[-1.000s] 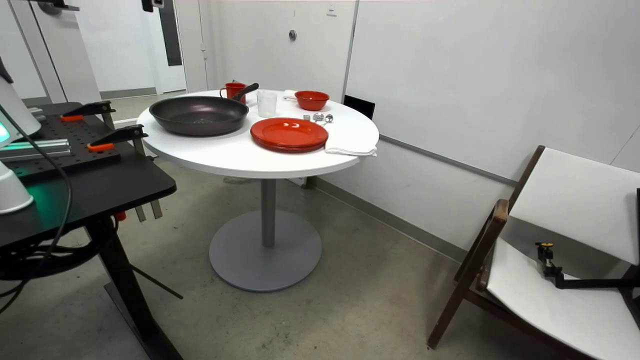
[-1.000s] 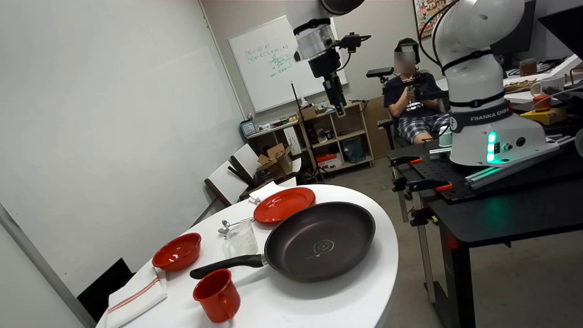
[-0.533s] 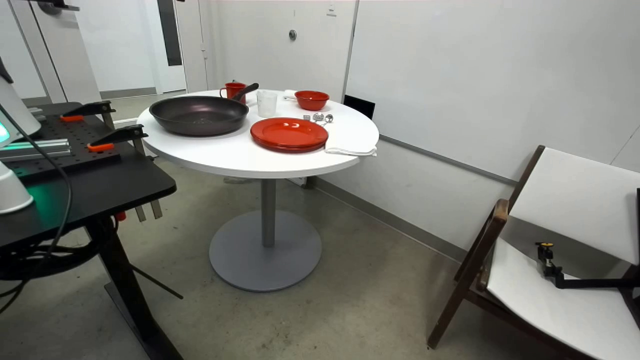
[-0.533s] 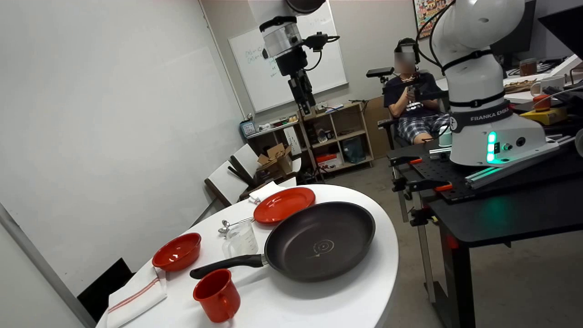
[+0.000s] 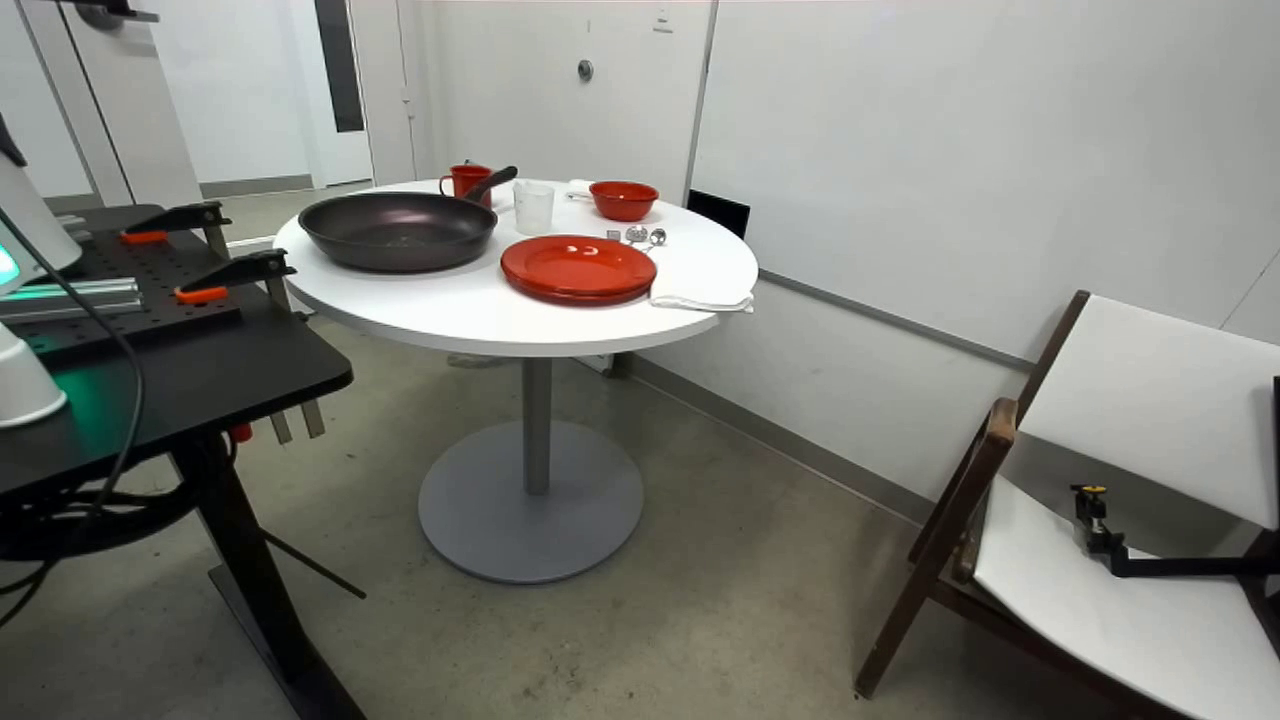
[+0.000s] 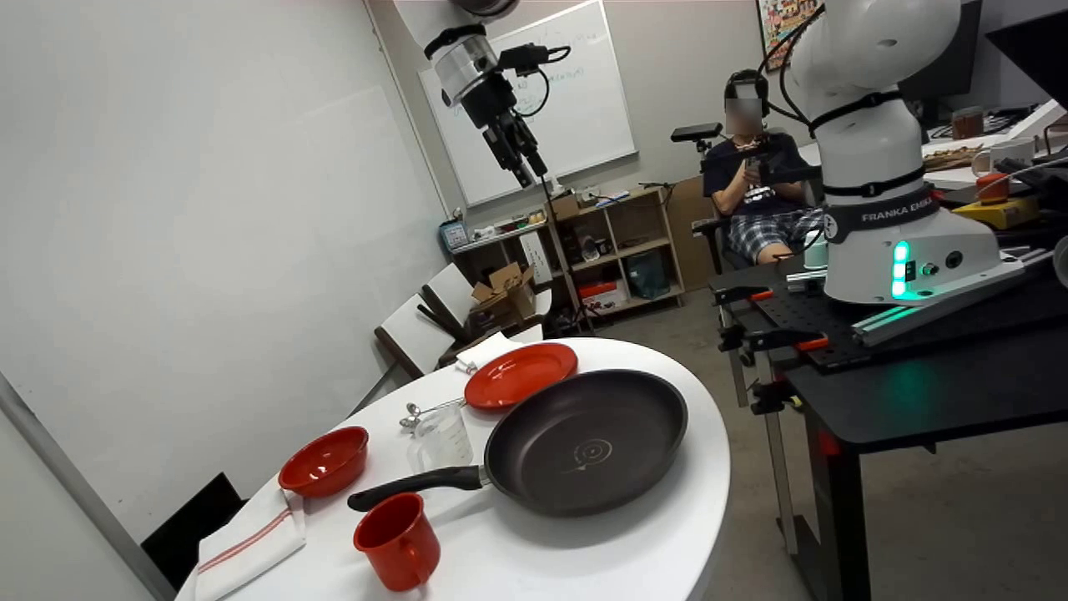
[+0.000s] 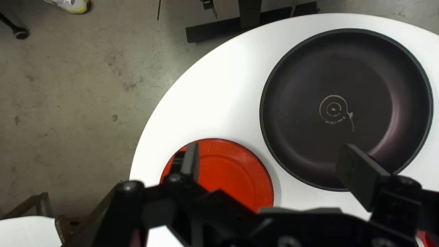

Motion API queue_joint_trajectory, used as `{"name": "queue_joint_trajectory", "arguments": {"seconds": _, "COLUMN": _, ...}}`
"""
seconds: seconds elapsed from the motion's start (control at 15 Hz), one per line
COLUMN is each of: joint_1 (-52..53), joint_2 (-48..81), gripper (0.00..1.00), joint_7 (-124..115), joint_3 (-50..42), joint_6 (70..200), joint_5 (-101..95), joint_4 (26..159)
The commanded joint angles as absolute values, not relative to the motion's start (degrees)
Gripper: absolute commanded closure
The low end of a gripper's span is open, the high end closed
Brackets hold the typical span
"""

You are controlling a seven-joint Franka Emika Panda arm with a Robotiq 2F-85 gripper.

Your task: Put the clear jug on the red plate

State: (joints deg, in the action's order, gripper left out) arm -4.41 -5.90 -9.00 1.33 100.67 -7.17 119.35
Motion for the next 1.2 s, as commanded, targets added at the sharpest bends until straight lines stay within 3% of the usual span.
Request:
{"name": "queue_joint_trajectory", "arguments": {"seconds": 0.0, "joint_1": -3.7, "joint_2": 3.2, "gripper": 0.00, "joint_7": -5.9, "joint_3": -0.4, "joint_6": 93.4, "joint_5": -5.3, "joint_4": 108.1}}
{"name": "queue_joint_trajectory", "arguments": {"seconds": 1.13, "joint_1": 3.0, "joint_2": 17.7, "gripper": 0.00, "joint_7": -7.1, "joint_3": 1.4, "joint_6": 99.0, "joint_5": -7.2, "joint_4": 105.3}}
